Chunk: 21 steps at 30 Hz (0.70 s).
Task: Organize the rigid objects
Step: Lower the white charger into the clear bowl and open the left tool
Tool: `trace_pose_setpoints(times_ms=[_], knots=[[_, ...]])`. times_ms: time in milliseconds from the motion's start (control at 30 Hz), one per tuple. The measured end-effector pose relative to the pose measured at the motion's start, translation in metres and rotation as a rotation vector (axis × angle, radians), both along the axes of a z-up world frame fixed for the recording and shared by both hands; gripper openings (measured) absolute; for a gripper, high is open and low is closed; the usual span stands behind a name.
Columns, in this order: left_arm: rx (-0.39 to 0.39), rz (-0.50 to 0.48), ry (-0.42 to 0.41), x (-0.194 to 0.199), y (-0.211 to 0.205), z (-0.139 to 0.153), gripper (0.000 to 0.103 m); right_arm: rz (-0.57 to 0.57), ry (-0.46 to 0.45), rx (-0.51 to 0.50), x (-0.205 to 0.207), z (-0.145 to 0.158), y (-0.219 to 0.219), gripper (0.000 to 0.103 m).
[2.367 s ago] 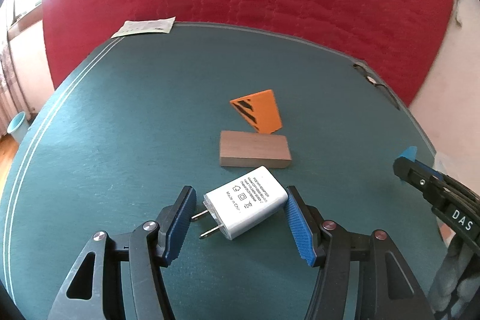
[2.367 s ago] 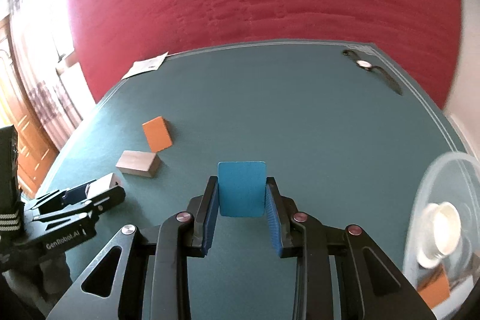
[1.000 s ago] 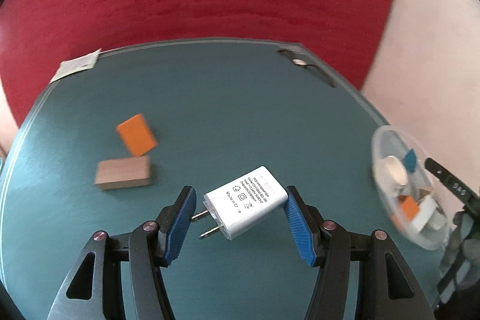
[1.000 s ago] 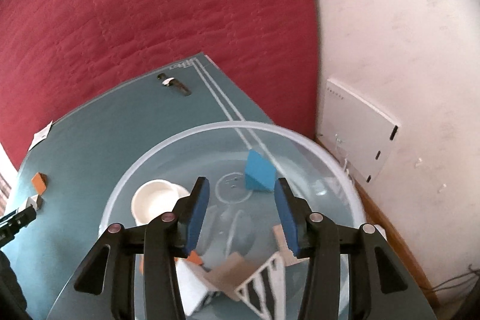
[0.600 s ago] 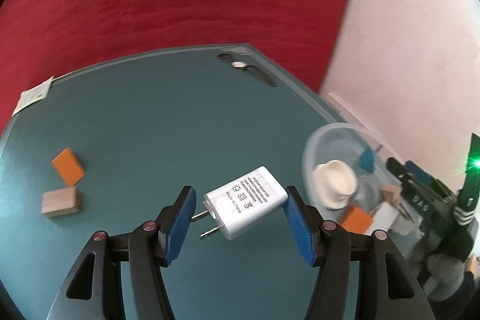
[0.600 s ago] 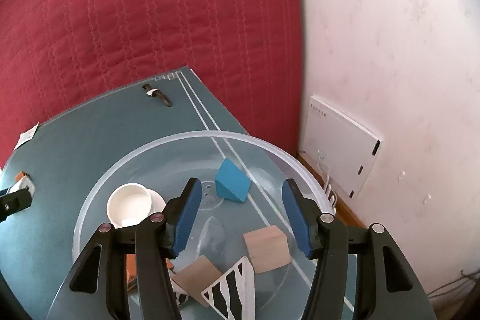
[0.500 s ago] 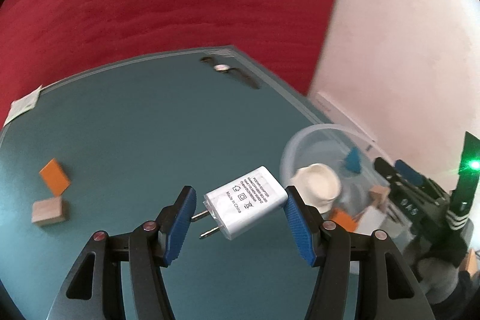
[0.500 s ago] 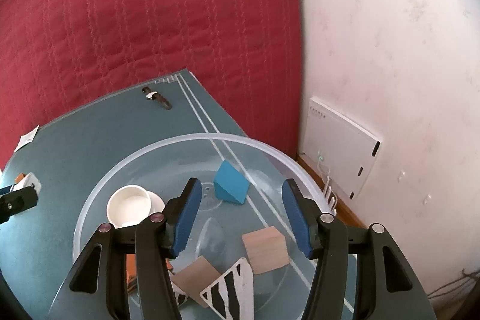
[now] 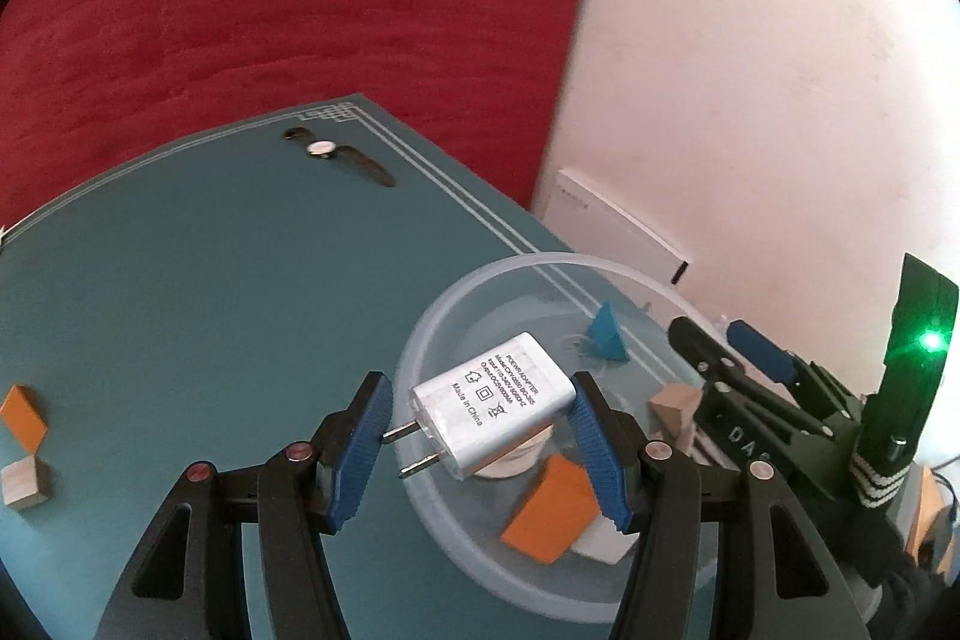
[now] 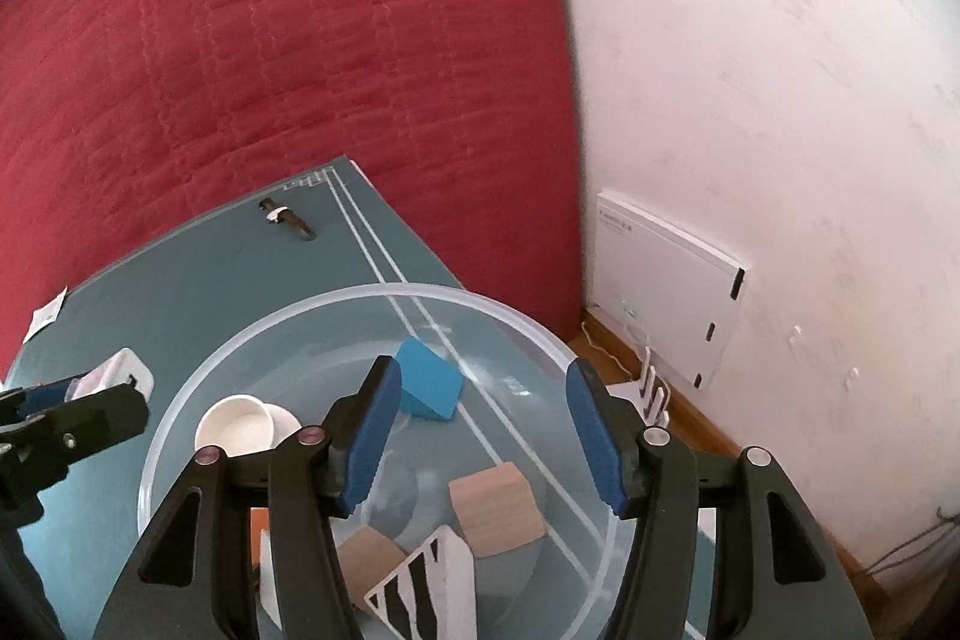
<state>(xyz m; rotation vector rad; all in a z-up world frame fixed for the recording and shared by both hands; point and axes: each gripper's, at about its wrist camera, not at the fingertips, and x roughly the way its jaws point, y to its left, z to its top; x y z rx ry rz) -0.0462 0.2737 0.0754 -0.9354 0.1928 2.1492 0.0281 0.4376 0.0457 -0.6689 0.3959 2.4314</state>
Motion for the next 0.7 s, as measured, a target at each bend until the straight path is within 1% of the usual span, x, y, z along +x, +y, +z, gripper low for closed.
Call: trace_pose_setpoints(times_ms=[167,200,233,267,300,367,567,700], knots=[[0.01,-0.045,-0.006,0.003,0.011,-0.003,0.064,-0.012,0.002,-0.005,0.004,0.001,0.002,0.059],[0.01,-0.05,-0.01,0.002,0.017,-0.005,0.068,-0.016,0.003,-0.005,0.004,0.001,0.002,0.059],[0.01,-0.053,-0.014,0.001,0.018,-0.006,0.079,-0.019,0.004,-0.005,0.004,0.001,0.001,0.06],[0.012,-0.049,-0.017,0.0,0.016,-0.008,0.083,-0.021,0.004,-0.005,0.003,0.001,0.001,0.06],[0.015,-0.043,-0.012,-0.001,0.014,-0.008,0.084,-0.023,0.003,-0.005,0.003,0.001,0.002,0.06],[0.011,-0.02,-0.007,-0.002,0.008,-0.008,0.084,-0.028,0.004,-0.006,0.005,0.0,0.0,0.06],[0.008,0.076,-0.028,-0.02,-0.017,-0.012,0.084,-0.022,-0.001,-0.002,0.005,0.0,-0.004,0.062],[-0.003,0.108,-0.015,-0.017,-0.027,-0.011,0.085,-0.023,0.0,0.002,0.005,0.001,-0.003,0.066]])
